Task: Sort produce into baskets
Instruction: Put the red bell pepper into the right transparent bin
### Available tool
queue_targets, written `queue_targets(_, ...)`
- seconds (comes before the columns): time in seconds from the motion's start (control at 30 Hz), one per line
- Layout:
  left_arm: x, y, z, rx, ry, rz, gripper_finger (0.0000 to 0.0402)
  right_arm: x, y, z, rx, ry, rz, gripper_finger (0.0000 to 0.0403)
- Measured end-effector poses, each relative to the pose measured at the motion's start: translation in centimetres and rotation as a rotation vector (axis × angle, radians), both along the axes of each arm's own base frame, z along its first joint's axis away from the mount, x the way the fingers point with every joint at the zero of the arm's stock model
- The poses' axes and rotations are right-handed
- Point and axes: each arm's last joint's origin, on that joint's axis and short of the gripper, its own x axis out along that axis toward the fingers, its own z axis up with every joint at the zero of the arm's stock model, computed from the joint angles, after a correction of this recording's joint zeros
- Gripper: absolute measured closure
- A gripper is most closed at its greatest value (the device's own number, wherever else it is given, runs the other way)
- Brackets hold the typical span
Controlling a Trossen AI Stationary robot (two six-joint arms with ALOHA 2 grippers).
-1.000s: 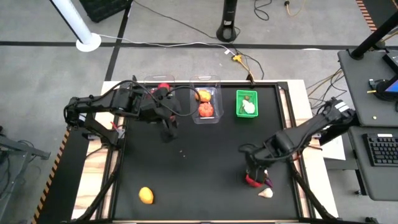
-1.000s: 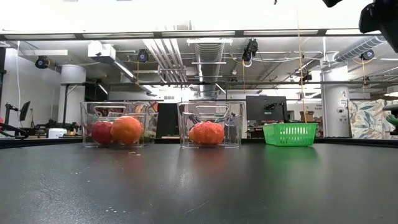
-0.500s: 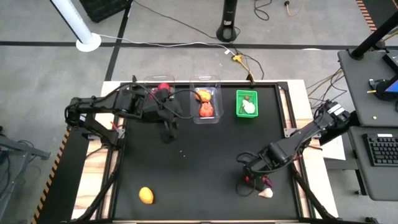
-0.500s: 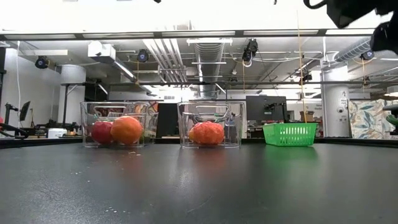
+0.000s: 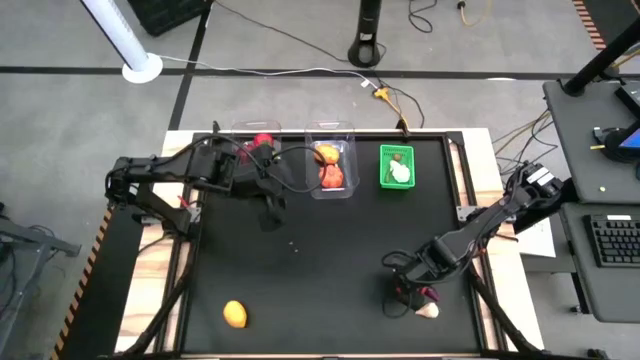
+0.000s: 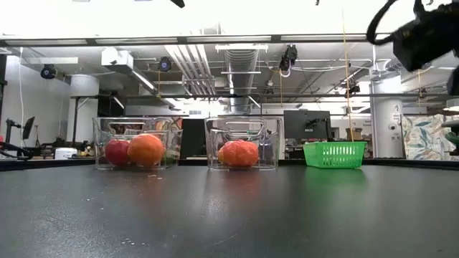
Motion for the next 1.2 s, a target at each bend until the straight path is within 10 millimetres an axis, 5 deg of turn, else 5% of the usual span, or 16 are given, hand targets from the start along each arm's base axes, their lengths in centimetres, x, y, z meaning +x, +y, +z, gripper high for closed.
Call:
queue_targets(0.23,0.0,0.2,0.0,0.000,-0.004,0.008,0.0170,-0.1,-0.1,-1.9,0.030,-0.061,-0.020,0.0032)
queue_targets(0.7,0.4,0.1,1.0,0.005,-0.107,-0.067,0.0171,-0.1,-1.2,-1.2,-0.039,-0.132,-0.015,0.0093)
queue_targets(0.9,0.4,0.0,1.7,-0.013,-0.243,-0.201,0.0170,0.9,-4.5,3.7,-0.083,-0.386,-0.131,0.0091)
queue_targets(1.2,0.0,1.2,-0.7,-0.129,-0.519,-0.255,0.0171,4.2,-11.8,11.3,-0.249,-0.903,-0.209,0.0089)
